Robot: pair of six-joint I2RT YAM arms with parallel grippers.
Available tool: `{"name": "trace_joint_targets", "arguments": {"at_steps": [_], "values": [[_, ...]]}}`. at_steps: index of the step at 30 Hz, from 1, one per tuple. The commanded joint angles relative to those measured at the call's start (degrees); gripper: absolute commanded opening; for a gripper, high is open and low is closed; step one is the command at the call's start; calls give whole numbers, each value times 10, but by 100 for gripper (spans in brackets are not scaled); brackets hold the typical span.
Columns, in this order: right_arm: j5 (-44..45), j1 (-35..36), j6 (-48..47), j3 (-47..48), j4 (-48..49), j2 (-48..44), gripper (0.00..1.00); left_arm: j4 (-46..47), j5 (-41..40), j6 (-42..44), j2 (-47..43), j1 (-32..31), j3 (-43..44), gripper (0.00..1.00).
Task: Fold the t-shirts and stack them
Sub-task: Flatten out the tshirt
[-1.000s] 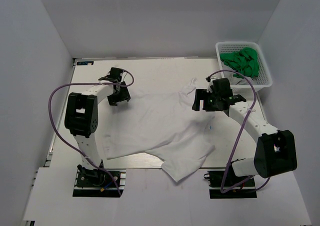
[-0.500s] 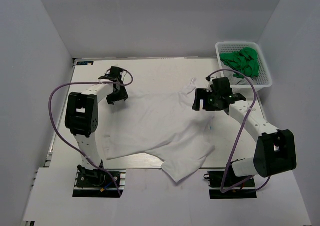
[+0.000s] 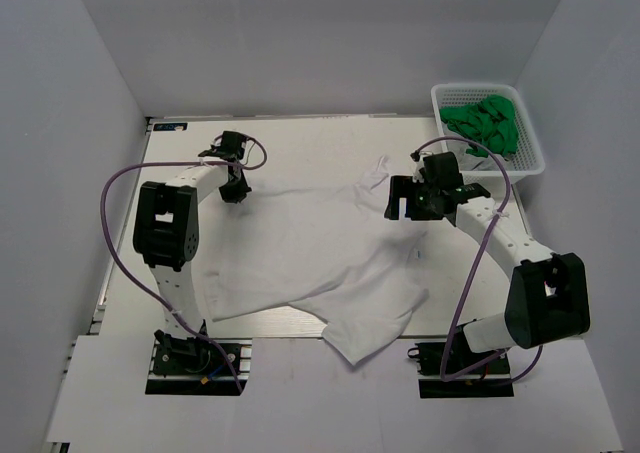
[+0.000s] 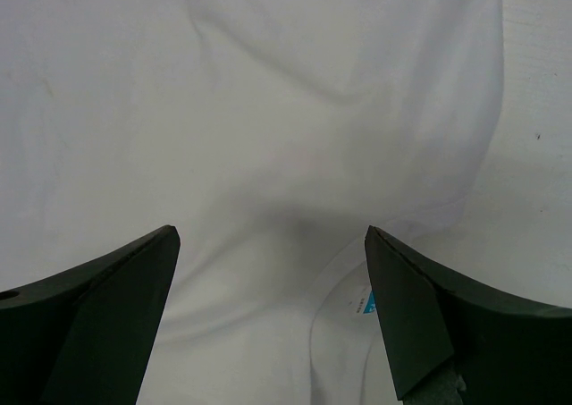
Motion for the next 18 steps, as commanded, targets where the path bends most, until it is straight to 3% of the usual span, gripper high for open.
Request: {"name": "trace_joint_targets", "arguments": {"at_steps": [1,4,18], "values": [[8,1,-6,23,-4,-2,90,-8,0,-3,-17,2,19,9],[7,1,-5,22,-4,1,90,-16,0,-3,-33,2,25,1],[1,2,-1,0,18,38,90,-85,18,21,-33,2,131,0]]}}
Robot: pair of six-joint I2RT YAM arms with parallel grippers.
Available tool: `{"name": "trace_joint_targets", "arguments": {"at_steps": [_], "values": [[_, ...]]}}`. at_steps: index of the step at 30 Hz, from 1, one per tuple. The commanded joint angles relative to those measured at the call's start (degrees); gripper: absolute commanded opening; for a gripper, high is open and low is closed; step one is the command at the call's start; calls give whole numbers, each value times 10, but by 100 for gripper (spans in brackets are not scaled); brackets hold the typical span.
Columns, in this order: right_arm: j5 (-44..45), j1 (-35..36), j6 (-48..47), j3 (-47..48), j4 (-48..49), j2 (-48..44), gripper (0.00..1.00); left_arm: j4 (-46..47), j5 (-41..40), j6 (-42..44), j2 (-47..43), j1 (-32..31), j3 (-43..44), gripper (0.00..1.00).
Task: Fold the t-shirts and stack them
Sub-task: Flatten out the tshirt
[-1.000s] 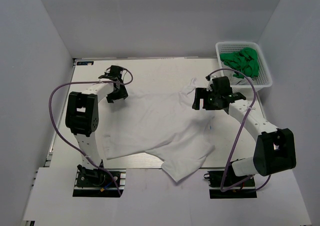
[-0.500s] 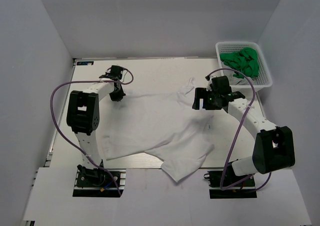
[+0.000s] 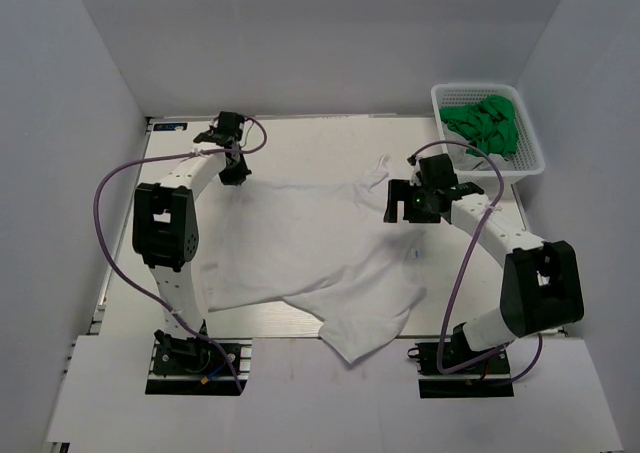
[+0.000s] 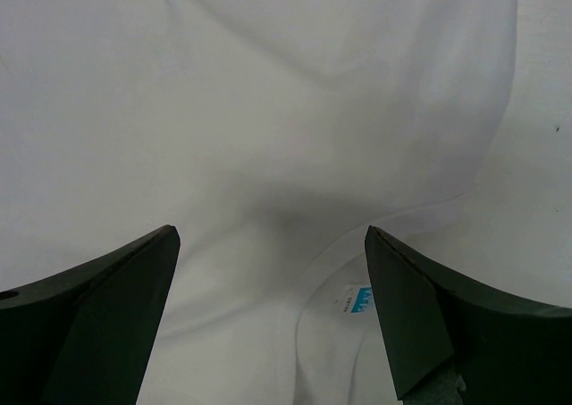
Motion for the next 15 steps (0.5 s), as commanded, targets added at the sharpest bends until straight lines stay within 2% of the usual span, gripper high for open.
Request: {"name": "trace_joint_targets", "arguments": {"at_steps": [1,7,11,15], "values": [[1,2,-2,2,19,7,90,-20,9,17,-22,2,58,0],[5,0,0,12,20,21,90,-76,40,49,15,2,161,0],[15,1,0,16,18,31,90,-109,112,60,31,2,217,0],[19,1,-4,28,19,44,90,-57,135,84,22,2,217,11]]}}
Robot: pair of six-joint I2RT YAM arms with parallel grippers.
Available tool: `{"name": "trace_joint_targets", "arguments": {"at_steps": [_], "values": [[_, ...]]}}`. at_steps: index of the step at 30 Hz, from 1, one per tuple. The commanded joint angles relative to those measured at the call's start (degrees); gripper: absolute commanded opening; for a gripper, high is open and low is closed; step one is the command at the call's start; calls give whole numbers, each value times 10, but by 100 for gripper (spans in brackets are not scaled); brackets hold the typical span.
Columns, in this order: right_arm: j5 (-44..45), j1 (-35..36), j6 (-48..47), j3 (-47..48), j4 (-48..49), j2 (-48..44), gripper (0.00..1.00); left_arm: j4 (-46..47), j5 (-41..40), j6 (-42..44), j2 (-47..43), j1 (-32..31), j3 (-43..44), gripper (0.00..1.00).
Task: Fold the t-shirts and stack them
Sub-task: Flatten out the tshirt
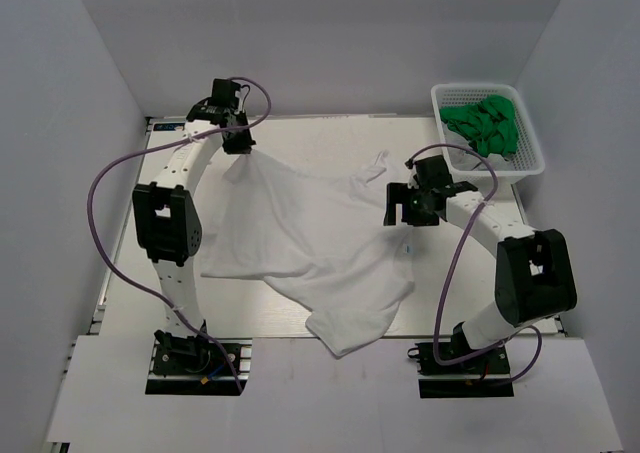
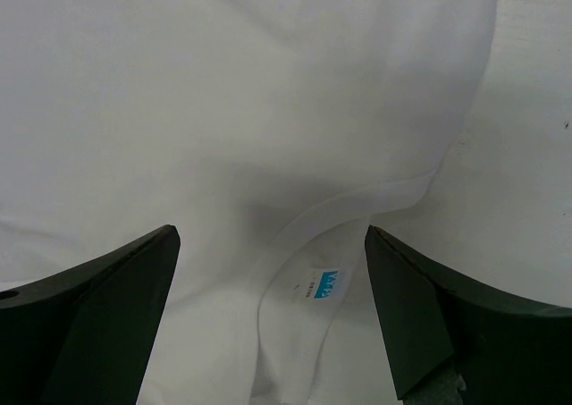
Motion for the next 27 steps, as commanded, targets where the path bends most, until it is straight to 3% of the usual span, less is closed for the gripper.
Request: {"name": "trace_joint_targets", "arguments": {"at_steps": [1,5,7,8,9,10,14,18,22,27], "values": [[9,-2,-5,30,15,13,90,19,42,26,1,2,36,11],[12,0,-7,57,8,35,90,8,-2,37,111,2,165,25],[13,1,-8,68,1,41,90,-12,-14,32,188,7,251,67],[13,1,-9,71,-3,42,90,-48,-14,27,209,12,302,95],[13,1,-8,71,-6,39,90,-60,-14,20,219,18,309,100],[11,3,-14,69,-13,33,90,-60,-8,6,206,18,297,100],[1,7,-23,50,-33,3,90,13,-27,-17,66,24,66,100],[-26,27,-29,11,-43,-45,90,13,-84,-50,-63,24,-71,100],[-81,70,-31,-26,-46,-78,90,5,-84,-102,-156,24,-240,100],[-79,104,-27,-82,-43,-69,90,52,-30,-127,-231,17,-414,100]]}}
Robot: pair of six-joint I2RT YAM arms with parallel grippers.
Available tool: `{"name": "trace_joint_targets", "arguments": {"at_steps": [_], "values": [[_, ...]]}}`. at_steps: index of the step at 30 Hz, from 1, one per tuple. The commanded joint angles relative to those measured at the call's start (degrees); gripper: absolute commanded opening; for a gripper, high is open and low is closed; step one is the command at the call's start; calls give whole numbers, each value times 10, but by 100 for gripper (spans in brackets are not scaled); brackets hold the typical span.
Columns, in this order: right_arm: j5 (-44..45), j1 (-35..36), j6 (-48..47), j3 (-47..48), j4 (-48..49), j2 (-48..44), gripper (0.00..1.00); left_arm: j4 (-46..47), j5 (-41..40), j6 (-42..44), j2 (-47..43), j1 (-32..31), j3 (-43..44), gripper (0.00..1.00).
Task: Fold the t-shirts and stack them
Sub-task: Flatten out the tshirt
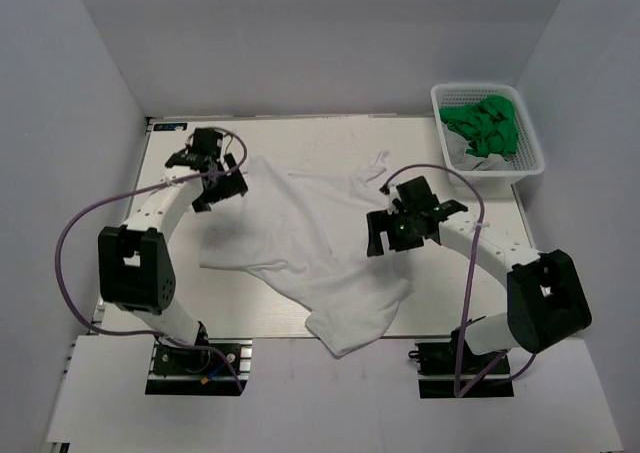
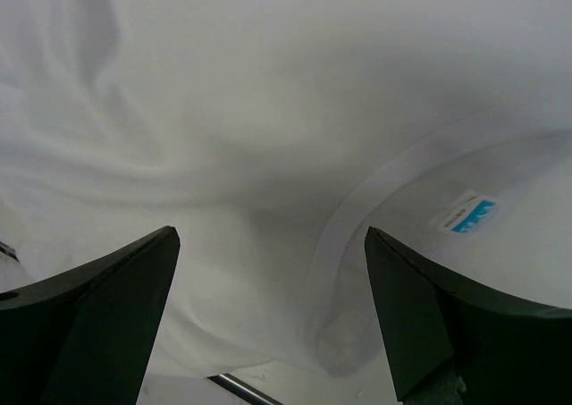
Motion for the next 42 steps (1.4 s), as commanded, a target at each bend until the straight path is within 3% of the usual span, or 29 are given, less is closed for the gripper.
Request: {"name": "trace_joint_targets", "arguments": {"at_steps": [1,4,11,18,25,30,37,40,42], "values": [[-20,14,-2,-30,-4,10,90,31,40,-33,-15,-5,-96,100],[-18,13,15,-34,23,35,90,65,93,-39,-15,-10,-141,100],[87,-21,55,28,-17,156,90,99,127,-54,23,-10,-140,100],[150,-105,76,134,-45,269,90,56,120,-42,142,-10,-19,100],[195,-131,29,308,-74,341,90,30,138,-7,221,-10,124,100],[165,-120,-64,308,-39,291,90,9,141,5,190,-10,155,100],[88,-72,-86,184,33,112,90,-4,62,-35,29,-2,-1,100],[64,-56,-70,154,34,78,90,-4,2,-75,-8,3,-83,100],[49,-43,-62,133,34,58,90,16,6,-92,-29,9,-142,100]]}}
